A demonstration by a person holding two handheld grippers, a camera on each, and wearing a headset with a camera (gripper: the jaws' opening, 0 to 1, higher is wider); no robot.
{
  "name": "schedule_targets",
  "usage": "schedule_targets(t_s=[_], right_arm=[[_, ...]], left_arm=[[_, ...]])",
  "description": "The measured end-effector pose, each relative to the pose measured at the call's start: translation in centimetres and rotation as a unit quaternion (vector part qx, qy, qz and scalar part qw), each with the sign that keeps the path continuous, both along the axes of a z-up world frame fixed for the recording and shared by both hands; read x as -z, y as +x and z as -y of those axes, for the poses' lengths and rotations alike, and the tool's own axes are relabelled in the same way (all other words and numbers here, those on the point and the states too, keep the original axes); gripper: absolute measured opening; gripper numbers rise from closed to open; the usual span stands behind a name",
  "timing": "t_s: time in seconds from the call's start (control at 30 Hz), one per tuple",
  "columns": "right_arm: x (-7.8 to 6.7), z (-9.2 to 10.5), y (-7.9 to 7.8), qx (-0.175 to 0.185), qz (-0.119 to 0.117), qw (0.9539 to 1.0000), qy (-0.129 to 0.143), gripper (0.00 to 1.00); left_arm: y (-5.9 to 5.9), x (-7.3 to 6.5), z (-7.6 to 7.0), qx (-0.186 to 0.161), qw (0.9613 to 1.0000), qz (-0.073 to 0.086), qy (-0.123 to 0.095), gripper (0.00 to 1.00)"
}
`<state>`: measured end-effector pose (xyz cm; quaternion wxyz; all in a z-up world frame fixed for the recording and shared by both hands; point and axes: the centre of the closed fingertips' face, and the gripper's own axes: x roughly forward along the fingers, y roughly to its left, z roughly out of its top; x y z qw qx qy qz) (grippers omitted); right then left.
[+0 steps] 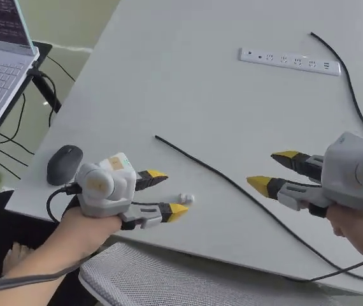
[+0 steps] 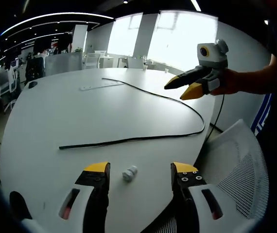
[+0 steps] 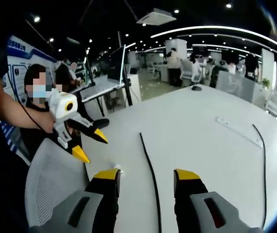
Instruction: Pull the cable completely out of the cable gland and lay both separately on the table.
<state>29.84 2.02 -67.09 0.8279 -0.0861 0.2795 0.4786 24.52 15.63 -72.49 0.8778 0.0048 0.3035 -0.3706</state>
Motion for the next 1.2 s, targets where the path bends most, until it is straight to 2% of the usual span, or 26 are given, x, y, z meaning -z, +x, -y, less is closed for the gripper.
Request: schedule_targets(t_s=[0.33,0.43,0.67,0.77,0.87,1.03,1.13,1.2], right_arm=[[0.7,4.3,-2.8,0.022,-0.010,0.9997,0.001,0.49],[0.8,5.1,-3.5,0.037,-0.017,0.9991,0.015,0.52],[1.6,6.4,-4.7,0.038,-0.016,0.9991,0.012,0.55],[2.0,6.9,-5.2,0.038,-0.019,0.9990,0.013,0.58],[2.7,7.6,-5.9,0.037,-0.028,0.9989,0.012,0.62],[3.3,8.5,-6.5,0.034,-0.037,0.9987,0.009,0.68],[3.5,8.5,-6.9,0.037,-0.059,0.9973,0.022,0.76],[3.4,8.5,-7.0,0.032,-0.054,0.9978,0.021,0.78]], left_arm=[[-0.9,-1.5,-0.1,-0.017,0.9998,0.001,-0.010,0.58],[-1.0,-2.1,-0.1,-0.026,0.9995,0.001,-0.015,0.62],[-1.7,-2.2,-0.7,-0.038,0.9993,-0.002,-0.005,0.67],[-2.0,-2.5,-0.9,-0.044,0.9990,0.002,-0.005,0.71],[-2.3,-2.3,-1.1,-0.052,0.9986,-0.004,-0.004,0.76],[-2.3,-2.5,-1.2,-0.060,0.9982,0.001,-0.001,0.82],[-2.2,-2.6,-1.1,-0.060,0.9982,0.000,-0.005,0.84],[-2.1,-2.5,-1.2,-0.062,0.9981,-0.001,-0.002,0.85]])
